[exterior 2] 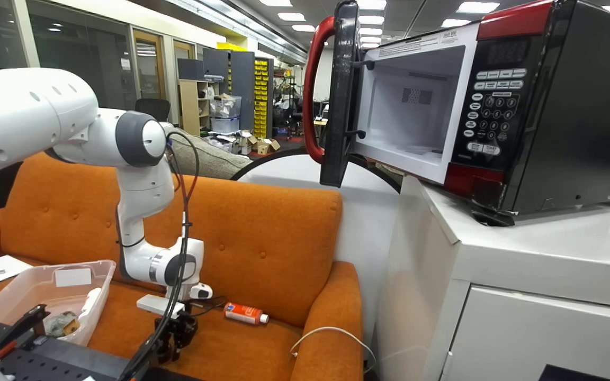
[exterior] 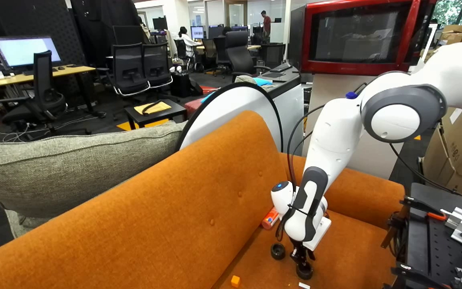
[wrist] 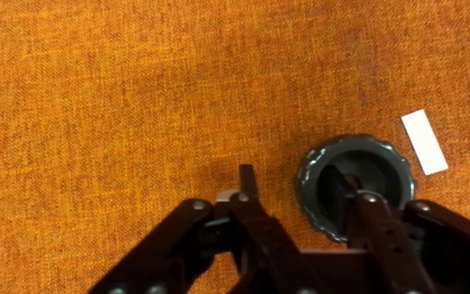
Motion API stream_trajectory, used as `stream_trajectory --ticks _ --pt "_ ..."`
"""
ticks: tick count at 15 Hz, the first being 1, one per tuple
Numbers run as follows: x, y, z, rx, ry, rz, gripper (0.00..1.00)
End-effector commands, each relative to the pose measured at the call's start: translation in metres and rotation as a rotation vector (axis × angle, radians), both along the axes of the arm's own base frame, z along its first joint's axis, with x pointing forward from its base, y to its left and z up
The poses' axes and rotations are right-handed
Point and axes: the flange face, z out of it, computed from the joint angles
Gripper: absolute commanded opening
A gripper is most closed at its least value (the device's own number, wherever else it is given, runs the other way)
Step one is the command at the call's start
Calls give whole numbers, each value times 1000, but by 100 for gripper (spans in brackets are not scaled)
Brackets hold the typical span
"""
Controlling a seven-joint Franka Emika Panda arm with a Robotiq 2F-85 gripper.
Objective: Pick a black ring from the sofa and put it in the storage box
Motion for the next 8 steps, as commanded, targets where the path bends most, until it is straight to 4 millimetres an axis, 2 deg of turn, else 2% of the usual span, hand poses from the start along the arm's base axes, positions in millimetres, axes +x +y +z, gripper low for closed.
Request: stream_trajectory --ticks 1,3,4,6,8 --pt "5 -4 1 22 17 -3 16" --pt "6 -5 4 30 13 -7 2" --pt "7 -5 7 45 9 -14 0" --pt "11 -4 20 63 -17 -14 4" --pt "21 1 45 83 -79 -12 4"
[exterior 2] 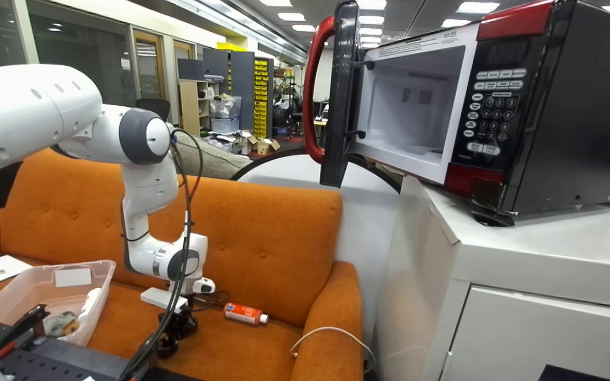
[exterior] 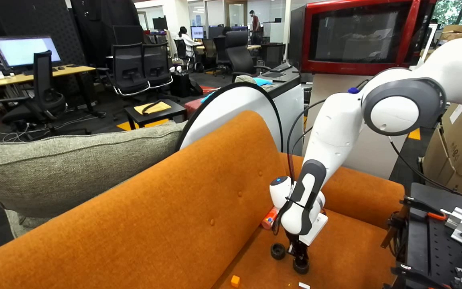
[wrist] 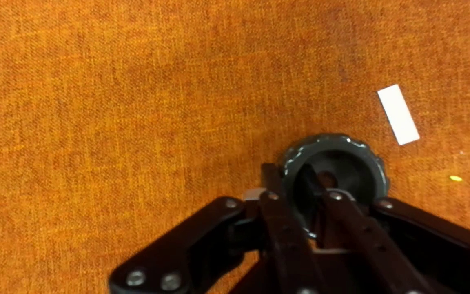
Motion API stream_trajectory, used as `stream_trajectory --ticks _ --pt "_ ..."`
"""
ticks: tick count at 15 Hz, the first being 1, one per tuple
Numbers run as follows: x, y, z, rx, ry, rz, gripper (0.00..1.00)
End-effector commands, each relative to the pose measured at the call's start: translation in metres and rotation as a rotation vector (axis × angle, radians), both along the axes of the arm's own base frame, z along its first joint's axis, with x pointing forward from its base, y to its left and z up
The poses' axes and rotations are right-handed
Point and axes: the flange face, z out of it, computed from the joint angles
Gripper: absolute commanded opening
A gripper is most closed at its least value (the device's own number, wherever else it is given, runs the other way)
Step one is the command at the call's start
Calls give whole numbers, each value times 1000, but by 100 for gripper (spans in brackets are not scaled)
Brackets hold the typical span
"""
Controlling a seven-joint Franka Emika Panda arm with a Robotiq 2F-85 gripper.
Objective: Pick a black ring from the sofa and put it in the storage box
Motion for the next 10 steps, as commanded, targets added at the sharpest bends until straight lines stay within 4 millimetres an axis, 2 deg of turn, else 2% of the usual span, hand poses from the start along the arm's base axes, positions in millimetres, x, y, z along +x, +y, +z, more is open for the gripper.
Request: stream_trajectory --ticks 1,4,6,8,10 --pt "11 5 46 56 -85 8 4" --pt "24 33 109 96 -239 62 4" --pt "24 62 147 157 -326 116 4" --pt "14 100 182 223 -386 212 4" --pt "-4 139 204 304 -400 305 4"
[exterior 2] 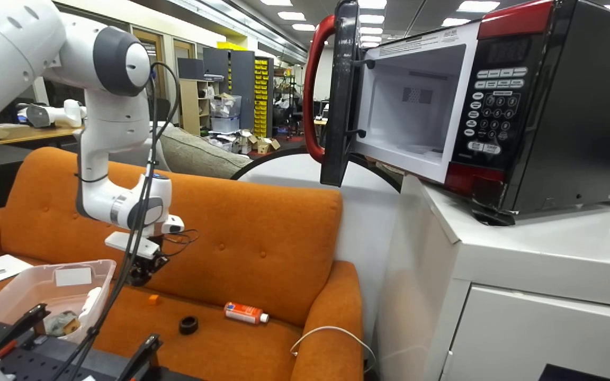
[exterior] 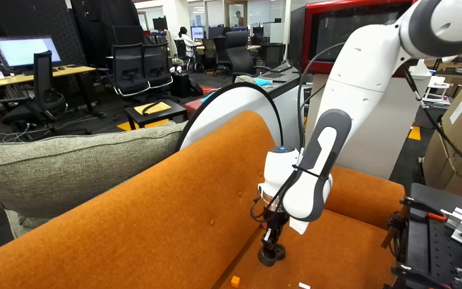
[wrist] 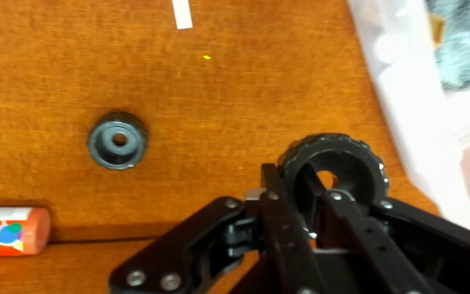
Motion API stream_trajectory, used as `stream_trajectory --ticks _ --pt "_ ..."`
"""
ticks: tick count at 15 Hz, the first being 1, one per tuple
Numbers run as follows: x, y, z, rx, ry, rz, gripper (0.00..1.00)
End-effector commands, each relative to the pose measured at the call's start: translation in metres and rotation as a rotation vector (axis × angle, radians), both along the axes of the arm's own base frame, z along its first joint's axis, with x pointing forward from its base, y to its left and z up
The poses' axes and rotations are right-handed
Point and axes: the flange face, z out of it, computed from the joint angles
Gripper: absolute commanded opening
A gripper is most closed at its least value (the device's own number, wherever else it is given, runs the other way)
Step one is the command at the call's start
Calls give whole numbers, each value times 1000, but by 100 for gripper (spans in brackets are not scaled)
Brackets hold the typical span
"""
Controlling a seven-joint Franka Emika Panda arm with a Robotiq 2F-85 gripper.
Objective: Pick a black ring from the sofa and put it in the storage box
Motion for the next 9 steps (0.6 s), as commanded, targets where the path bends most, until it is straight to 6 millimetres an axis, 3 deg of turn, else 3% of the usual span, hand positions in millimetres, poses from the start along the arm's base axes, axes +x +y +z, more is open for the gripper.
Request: stream_trajectory --ticks 1,3,6,7,8,9 --pt "-36 44 31 91 -25 183 4" --pt "-61 81 33 142 13 297 4" --pt "-94 119 16 184 85 435 4" --pt "-100 126 11 197 109 454 16" --pt "-103 131 5 198 124 462 42" --pt "-106 134 3 205 132 476 42"
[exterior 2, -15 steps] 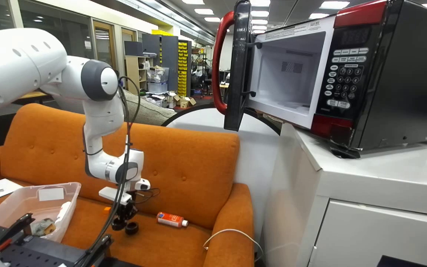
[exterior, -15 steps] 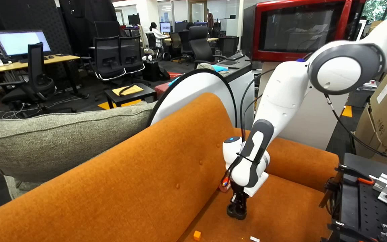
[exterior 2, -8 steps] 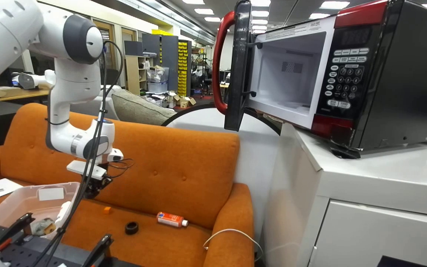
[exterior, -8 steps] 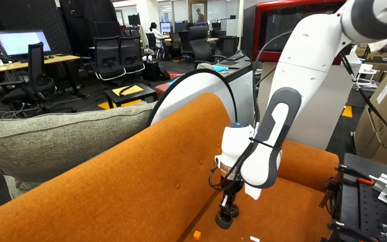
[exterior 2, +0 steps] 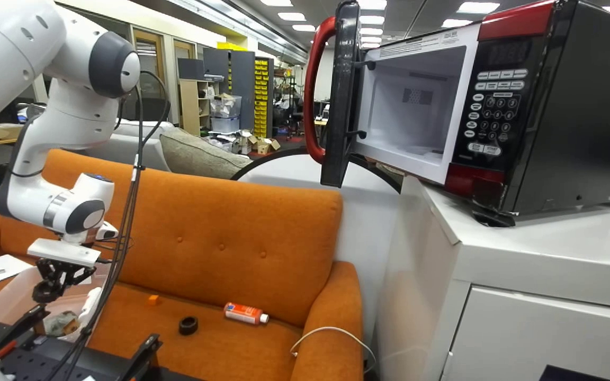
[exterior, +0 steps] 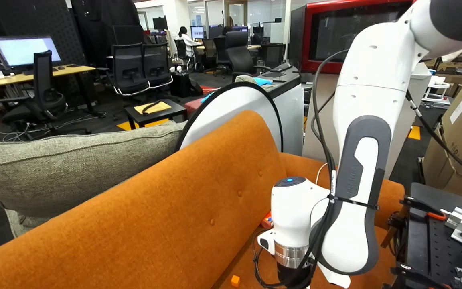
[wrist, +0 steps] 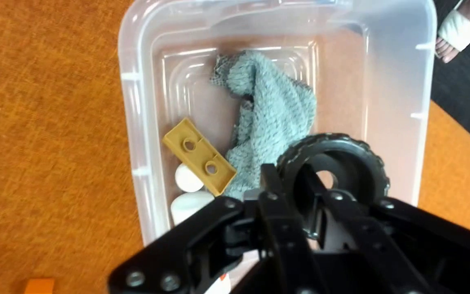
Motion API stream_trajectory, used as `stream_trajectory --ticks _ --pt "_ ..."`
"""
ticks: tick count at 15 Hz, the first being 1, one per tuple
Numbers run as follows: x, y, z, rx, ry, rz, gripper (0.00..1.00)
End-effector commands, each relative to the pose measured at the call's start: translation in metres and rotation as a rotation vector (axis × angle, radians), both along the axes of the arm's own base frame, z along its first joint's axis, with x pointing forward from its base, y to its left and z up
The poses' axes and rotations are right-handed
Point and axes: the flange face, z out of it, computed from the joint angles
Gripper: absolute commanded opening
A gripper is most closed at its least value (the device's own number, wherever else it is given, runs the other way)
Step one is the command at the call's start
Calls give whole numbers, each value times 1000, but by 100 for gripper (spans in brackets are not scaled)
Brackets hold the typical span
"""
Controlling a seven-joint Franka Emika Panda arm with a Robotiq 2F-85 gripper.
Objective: Pick a black ring from the sofa and put it in the storage box
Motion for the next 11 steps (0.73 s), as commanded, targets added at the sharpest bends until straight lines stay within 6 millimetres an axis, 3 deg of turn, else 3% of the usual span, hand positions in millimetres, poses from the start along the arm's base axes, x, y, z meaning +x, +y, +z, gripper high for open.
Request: stream_trajectory --ticks 1,3,4,7,11 --pt "1 6 -7 19 29 64 47" --pt "1 0 0 4 46 51 61" --pt "-1 5 -9 8 23 34 42" --pt "2 2 -6 2 33 37 61" --pt "2 2 -6 1 35 39 61"
